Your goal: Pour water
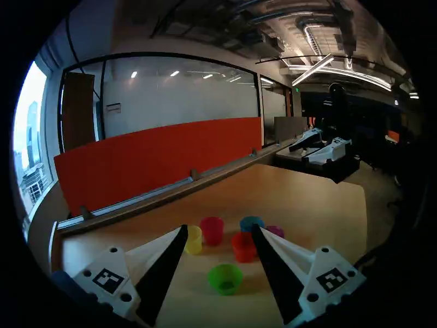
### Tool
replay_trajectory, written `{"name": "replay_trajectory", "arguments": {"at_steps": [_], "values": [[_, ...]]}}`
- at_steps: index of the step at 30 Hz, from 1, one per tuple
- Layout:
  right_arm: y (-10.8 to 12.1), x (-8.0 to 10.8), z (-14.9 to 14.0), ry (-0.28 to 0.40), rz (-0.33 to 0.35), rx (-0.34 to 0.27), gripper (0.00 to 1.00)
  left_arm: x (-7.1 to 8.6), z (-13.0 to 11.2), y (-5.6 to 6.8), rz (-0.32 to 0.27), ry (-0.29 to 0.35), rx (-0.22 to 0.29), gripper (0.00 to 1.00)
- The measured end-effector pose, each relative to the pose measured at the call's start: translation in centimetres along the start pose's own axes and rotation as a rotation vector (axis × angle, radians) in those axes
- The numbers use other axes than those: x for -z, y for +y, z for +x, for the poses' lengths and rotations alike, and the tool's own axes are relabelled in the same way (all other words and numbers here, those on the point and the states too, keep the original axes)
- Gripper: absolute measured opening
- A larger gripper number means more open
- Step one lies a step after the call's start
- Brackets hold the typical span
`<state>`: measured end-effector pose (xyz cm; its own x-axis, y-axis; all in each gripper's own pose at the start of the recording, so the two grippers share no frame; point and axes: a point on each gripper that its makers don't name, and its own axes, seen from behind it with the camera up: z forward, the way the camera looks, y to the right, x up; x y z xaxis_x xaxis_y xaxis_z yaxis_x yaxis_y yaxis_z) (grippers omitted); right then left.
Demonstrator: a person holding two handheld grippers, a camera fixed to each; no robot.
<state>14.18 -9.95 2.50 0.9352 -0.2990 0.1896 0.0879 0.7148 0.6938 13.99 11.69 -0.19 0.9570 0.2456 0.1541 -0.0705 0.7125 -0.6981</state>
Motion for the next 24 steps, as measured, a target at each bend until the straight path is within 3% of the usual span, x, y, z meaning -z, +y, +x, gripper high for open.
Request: {"name": "replay_trajectory", "arguments": {"at_steps": [24], "values": [[0.4,-1.8,-3.7,-0.114,0.056,0.038,0.99,-1.7,-7.5,1.3,-0.075,-0.183,-0.015,0.86]]}}
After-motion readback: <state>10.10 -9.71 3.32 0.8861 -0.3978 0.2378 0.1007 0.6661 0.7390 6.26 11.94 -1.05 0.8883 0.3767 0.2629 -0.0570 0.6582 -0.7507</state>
